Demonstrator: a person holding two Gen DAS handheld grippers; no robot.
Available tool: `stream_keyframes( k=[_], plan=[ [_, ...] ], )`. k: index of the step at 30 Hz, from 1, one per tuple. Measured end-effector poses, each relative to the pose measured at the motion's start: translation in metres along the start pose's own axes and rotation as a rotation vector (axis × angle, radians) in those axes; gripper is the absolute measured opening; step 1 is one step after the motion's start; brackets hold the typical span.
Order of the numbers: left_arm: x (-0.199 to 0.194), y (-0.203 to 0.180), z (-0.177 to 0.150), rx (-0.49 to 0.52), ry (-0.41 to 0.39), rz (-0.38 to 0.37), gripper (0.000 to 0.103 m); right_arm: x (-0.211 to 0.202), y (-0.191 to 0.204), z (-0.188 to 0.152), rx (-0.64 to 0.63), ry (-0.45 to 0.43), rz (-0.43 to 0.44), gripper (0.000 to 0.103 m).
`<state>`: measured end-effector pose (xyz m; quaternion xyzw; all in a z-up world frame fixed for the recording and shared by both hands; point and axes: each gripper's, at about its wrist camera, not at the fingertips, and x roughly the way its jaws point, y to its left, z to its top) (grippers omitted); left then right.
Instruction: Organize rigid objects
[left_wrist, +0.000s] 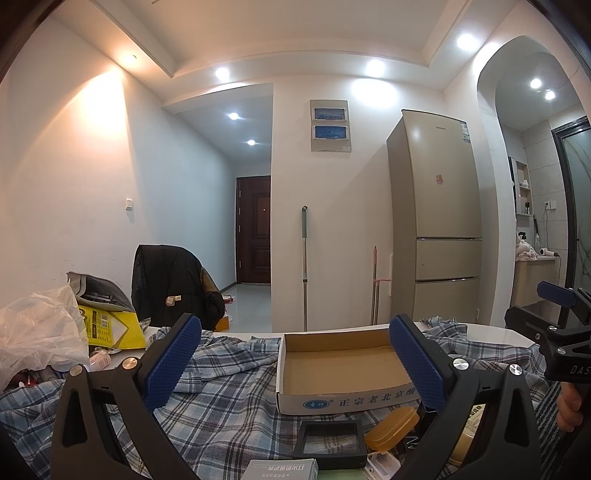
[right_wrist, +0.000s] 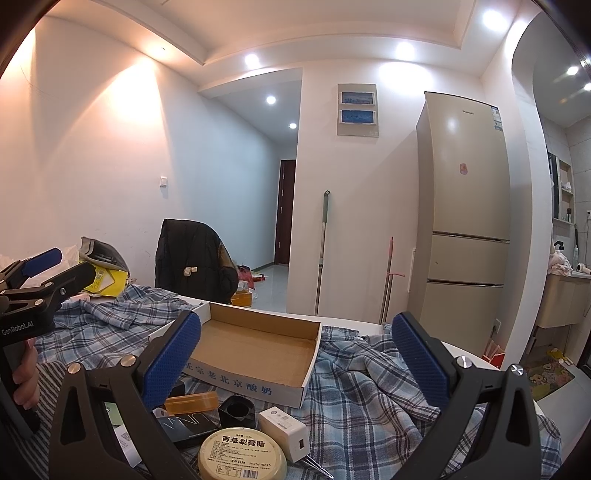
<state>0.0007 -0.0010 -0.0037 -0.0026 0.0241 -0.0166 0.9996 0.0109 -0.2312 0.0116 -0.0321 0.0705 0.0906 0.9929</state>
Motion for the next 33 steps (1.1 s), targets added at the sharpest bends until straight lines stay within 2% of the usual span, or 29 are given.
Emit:
stream_keyframes(
  k=[33],
  plan=[
    [0.0005, -0.0003, 0.0004, 0.000, 0.003, 0.000, 0.103, 0.0028, -0.0031, 0.0032, 0.007, 0.025, 0.011, 0.103]
  ],
)
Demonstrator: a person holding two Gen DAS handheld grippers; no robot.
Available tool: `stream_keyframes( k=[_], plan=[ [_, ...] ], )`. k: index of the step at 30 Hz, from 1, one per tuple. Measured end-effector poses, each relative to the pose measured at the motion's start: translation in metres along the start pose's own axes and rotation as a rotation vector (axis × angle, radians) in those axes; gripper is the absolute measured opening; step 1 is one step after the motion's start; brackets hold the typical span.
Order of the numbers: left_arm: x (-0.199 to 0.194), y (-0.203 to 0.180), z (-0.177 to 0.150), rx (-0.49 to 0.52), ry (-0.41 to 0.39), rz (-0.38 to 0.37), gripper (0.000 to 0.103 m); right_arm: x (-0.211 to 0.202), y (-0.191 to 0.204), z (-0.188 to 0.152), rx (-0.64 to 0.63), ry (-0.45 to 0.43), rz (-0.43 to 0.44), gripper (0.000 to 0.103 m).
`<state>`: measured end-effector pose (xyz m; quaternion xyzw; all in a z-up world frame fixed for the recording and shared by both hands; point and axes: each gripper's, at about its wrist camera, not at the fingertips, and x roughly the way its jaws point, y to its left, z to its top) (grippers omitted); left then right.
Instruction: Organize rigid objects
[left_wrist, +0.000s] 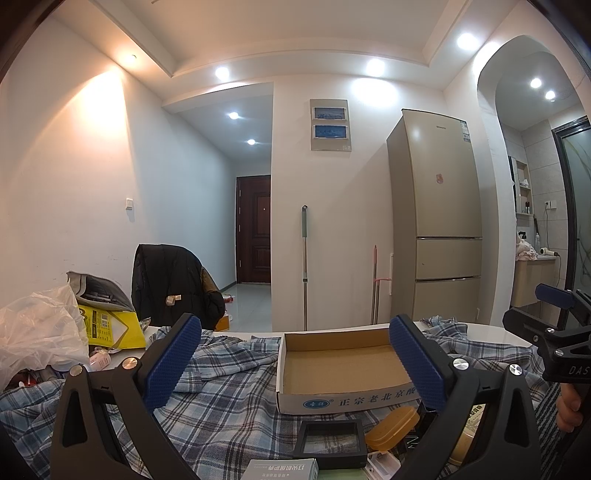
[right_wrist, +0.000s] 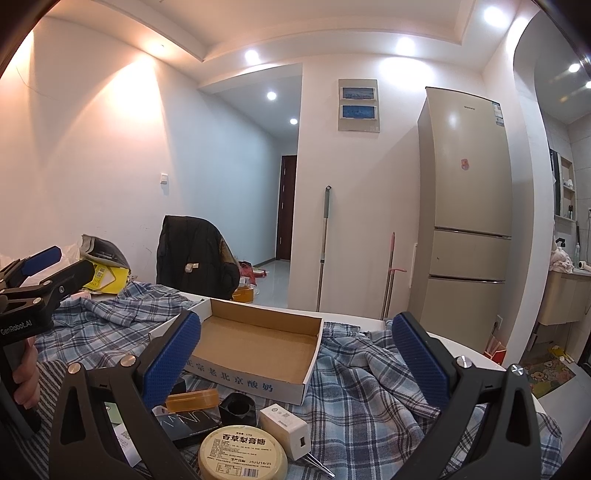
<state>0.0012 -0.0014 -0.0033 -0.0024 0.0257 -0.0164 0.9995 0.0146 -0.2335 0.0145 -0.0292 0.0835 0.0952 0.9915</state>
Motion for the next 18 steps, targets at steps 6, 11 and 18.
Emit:
stream_keyframes(
  k=[6, 11, 18],
  plan=[
    [-0.0001, 0.0001, 0.0000, -0.001, 0.000, 0.000, 0.103, 0.0044, 0.0006, -0.0005, -0.003, 0.030, 0.013, 0.103],
    [0.0000, 0.0004, -0.0002, -0.001, 0.002, 0.000, 0.103, 0.0036, 0.0009, -0.0011, -0.006, 0.027, 0.013, 0.103],
    [0.0001, 0.0007, -0.0020, 0.004, -0.008, 0.019, 0.103, 0.0093, -0.0023, -0.0013, 0.005, 0.053, 0.005, 0.103]
  ],
)
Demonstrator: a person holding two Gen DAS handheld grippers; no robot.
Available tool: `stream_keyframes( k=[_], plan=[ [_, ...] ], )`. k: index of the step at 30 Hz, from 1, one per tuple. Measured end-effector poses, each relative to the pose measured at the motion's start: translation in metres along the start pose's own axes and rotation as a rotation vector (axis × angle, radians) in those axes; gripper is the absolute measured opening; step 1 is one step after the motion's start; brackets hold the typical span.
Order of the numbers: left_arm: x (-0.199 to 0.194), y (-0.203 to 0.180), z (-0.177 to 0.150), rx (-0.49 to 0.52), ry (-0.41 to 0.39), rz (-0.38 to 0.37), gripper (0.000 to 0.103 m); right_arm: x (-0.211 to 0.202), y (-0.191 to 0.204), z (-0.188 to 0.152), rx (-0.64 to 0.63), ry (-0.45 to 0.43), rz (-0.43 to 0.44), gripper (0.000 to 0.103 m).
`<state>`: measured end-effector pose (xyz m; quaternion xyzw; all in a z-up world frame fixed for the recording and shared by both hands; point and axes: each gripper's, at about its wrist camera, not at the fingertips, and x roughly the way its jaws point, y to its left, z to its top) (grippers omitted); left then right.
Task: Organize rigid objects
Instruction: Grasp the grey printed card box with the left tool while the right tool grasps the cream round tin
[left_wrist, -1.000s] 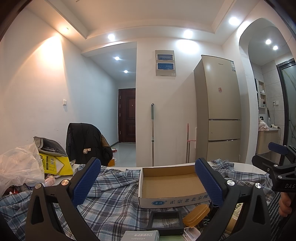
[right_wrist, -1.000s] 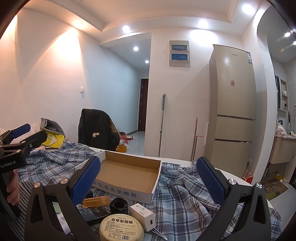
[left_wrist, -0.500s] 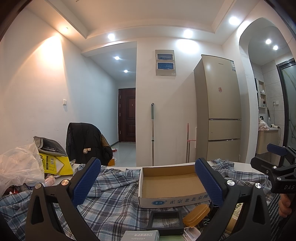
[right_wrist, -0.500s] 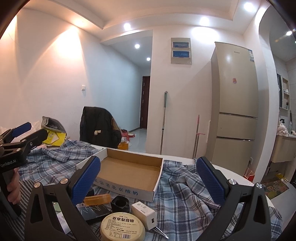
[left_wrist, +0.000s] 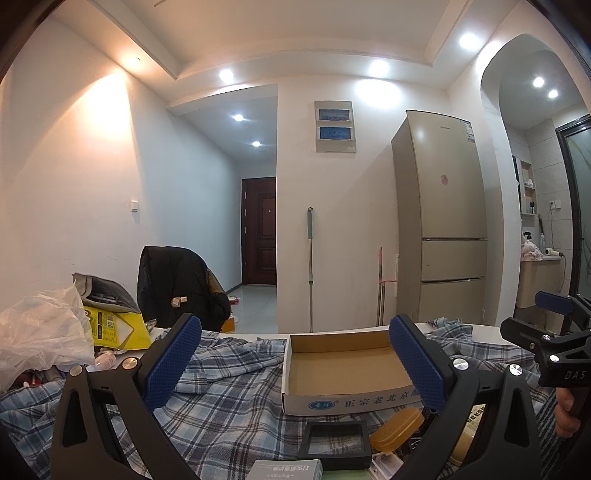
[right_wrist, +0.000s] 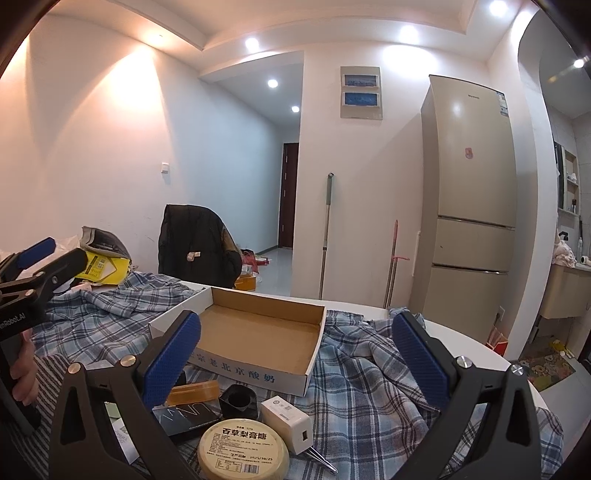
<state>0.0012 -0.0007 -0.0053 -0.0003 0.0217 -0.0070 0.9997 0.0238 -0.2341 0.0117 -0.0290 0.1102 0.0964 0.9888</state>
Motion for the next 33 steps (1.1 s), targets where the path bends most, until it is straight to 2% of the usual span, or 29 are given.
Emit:
stream_keyframes(
  k=[4, 8, 13, 19, 21, 23, 29, 33],
  plan=[
    [0.001, -0.001, -0.003, 0.015, 0.012, 0.002, 0.103, 0.001, 0.001, -0.001, -0.003, 0.010, 0.011, 0.103],
    [0.006, 0.004, -0.003, -0.007, 0.043, 0.004, 0.103, 0.005, 0.009, -0.005, -0.039, 0.063, 0.049, 0.103],
    [0.016, 0.001, -0.003, 0.002, 0.096, 0.041, 0.103, 0.005, 0.012, -0.007, -0.053, 0.067, 0.054, 0.103],
    [0.022, 0.001, -0.004, 0.004, 0.134, 0.037, 0.103, 0.005, 0.013, -0.007, -0.047, 0.072, 0.053, 0.103],
    [0.026, 0.000, -0.003, 0.010, 0.171, 0.005, 0.103, 0.008, 0.011, -0.007, -0.042, 0.085, 0.045, 0.103],
    [0.032, -0.001, 0.000, 0.011, 0.248, -0.076, 0.103, 0.011, 0.009, -0.007, -0.030, 0.101, 0.039, 0.103],
    [0.047, 0.009, -0.002, -0.057, 0.386, -0.097, 0.103, 0.016, 0.000, -0.007, 0.010, 0.143, 0.040, 0.103],
    [0.056, 0.009, -0.007, -0.063, 0.460, -0.090, 0.103, 0.017, 0.000, -0.008, 0.013, 0.159, 0.049, 0.103]
  ],
)
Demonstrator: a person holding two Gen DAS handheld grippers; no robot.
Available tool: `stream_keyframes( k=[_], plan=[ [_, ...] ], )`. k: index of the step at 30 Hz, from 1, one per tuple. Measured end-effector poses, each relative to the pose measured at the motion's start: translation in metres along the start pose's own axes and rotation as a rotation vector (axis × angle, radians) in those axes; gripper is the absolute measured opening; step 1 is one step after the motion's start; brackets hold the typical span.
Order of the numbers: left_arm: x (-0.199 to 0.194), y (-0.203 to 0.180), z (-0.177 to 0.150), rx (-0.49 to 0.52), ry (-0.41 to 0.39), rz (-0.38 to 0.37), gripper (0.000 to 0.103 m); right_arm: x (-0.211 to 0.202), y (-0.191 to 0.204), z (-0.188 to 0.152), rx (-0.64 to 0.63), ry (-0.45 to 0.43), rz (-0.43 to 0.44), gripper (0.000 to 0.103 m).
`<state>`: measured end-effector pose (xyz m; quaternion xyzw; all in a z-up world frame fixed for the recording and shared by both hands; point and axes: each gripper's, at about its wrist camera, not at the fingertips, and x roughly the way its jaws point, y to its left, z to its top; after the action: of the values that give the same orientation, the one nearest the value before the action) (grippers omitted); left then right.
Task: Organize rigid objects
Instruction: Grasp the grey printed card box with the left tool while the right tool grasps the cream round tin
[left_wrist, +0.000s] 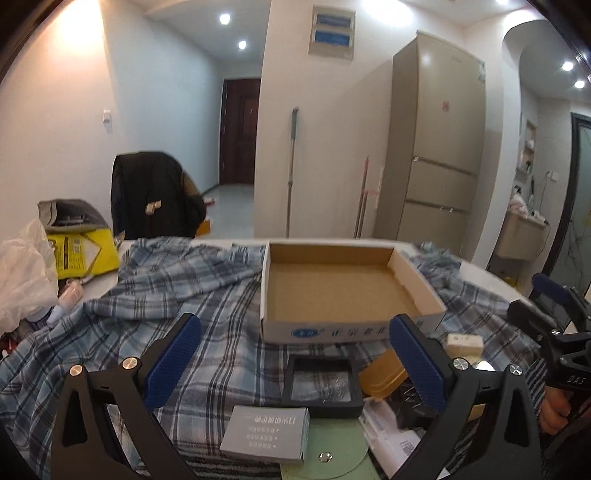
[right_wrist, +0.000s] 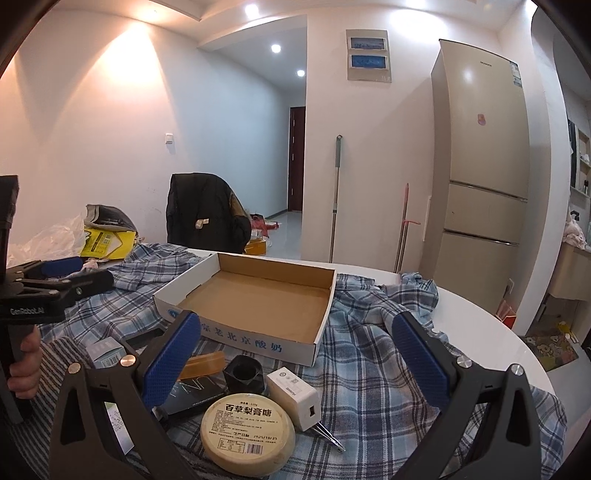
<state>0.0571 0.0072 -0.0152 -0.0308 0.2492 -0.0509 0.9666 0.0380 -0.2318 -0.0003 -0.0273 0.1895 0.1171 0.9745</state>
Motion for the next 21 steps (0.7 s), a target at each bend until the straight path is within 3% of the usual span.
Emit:
stream_keyframes(
  k=[7, 13, 21],
  plan=[
    [0.018, 0.004, -0.004, -0.011, 0.129, -0.008, 0.094, 0.009, -0.007, -0.001, 0.037, 0.059, 0.027, 0.103],
    [0.043, 0.022, -0.009, -0.093, 0.269, 0.001, 0.093, 0.016, -0.012, -0.003, 0.063, 0.102, 0.047, 0.103],
    [0.056, 0.029, -0.026, -0.017, 0.393, 0.010, 0.093, 0.020, -0.011, -0.004, 0.063, 0.128, 0.065, 0.103]
  ],
)
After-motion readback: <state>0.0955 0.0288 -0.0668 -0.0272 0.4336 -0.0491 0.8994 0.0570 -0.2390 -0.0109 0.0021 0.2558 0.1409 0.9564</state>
